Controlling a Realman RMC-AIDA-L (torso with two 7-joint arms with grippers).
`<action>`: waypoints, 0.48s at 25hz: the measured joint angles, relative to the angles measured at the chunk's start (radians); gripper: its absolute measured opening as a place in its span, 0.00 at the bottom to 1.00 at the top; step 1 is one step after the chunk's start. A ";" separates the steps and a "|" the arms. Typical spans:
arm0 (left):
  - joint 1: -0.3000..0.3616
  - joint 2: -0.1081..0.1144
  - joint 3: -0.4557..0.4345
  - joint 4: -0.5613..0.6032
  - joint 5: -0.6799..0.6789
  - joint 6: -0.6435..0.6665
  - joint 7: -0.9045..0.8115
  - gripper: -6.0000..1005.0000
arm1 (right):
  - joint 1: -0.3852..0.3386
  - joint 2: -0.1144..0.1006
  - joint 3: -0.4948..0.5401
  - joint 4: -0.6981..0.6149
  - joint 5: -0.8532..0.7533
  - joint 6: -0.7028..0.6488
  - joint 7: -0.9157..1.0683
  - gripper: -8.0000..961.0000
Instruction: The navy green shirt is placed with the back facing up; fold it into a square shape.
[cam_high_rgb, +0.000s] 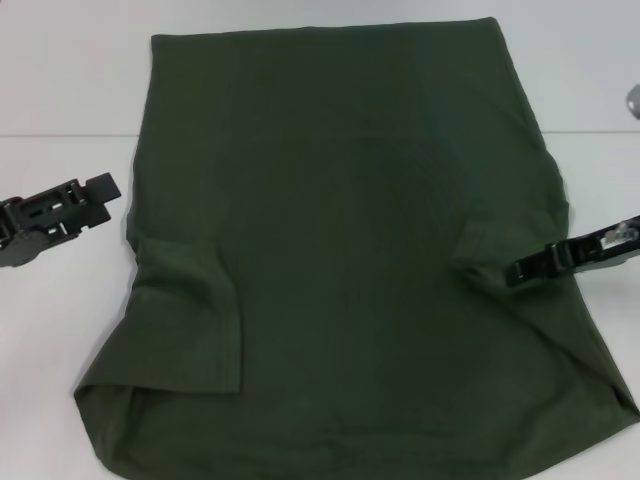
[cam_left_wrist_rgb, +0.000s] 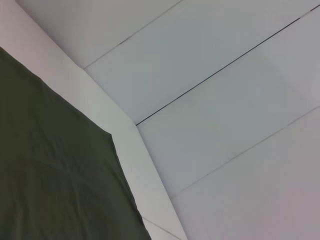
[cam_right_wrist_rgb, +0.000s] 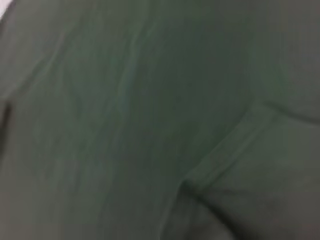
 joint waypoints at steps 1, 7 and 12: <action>-0.002 -0.001 0.000 0.000 0.000 0.001 0.000 0.73 | 0.003 0.002 0.002 0.001 0.007 -0.020 -0.001 0.67; -0.006 -0.002 -0.003 0.000 0.000 0.010 -0.004 0.73 | -0.014 -0.017 0.023 -0.064 0.161 -0.206 -0.007 0.67; 0.001 0.011 0.011 0.000 0.035 0.015 -0.046 0.73 | -0.038 -0.052 0.076 -0.084 0.224 -0.246 0.005 0.67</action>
